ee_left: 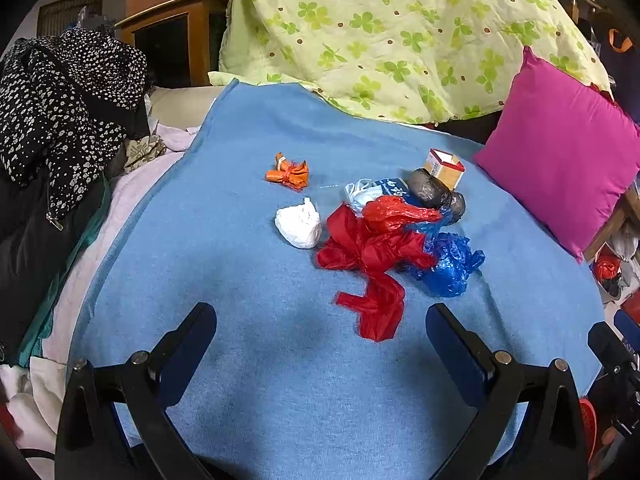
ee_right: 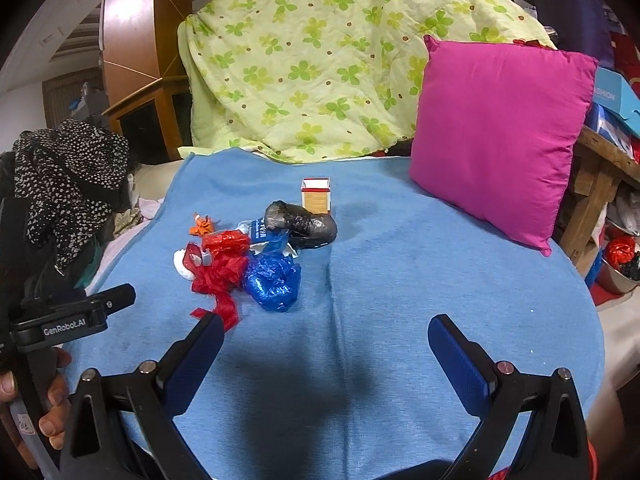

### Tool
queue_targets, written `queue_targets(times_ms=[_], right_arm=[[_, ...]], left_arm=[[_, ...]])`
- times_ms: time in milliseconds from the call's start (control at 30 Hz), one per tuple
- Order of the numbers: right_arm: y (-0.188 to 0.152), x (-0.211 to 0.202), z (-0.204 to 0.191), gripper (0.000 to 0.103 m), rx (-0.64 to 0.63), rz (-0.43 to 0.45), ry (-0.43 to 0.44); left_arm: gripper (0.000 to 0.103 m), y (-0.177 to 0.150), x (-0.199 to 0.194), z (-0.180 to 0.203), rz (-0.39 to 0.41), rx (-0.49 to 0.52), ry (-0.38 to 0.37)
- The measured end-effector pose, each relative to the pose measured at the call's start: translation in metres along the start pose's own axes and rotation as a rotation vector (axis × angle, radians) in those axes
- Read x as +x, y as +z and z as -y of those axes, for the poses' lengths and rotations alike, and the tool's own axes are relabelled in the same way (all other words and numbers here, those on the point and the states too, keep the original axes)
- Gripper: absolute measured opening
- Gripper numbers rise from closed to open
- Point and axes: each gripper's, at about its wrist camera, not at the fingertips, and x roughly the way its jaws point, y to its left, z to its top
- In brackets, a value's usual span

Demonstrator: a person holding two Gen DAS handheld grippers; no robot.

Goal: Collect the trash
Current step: 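Move both tools toward the pile of plastic bags on the blanket, then grasp the white plastic bag with the left tool while the right tool grasps the blue bag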

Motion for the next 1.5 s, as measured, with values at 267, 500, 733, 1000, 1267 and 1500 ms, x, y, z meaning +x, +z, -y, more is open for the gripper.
queue_targets(times_ms=[267, 500, 733, 1000, 1267, 1500], right_arm=[[0.002, 0.001, 0.004, 0.103, 0.011, -0.036, -0.010], [-0.001, 0.005, 0.008, 0.103, 0.000, -0.041, -0.025], [-0.009, 0.014, 0.010, 0.103, 0.006, -0.048, -0.023], [-0.013, 0.031, 0.021, 0.103, 0.017, -0.073, -0.017], [-0.022, 0.056, 0.017, 0.103, 0.009, -0.128, -0.002], [-0.022, 0.072, 0.014, 0.103, 0.002, -0.140, 0.001]], left_arm=[[0.103, -0.003, -0.002, 0.005, 0.083, 0.000, -0.036], [0.103, -0.010, 0.008, 0.002, 0.006, 0.008, -0.027], [0.103, -0.022, 0.044, 0.004, -0.091, 0.041, -0.039], [0.103, 0.003, 0.080, -0.019, -0.125, -0.035, -0.018], [0.103, 0.051, 0.124, -0.053, -0.157, -0.153, -0.008], [0.098, 0.084, 0.162, -0.053, -0.177, -0.167, 0.031]])
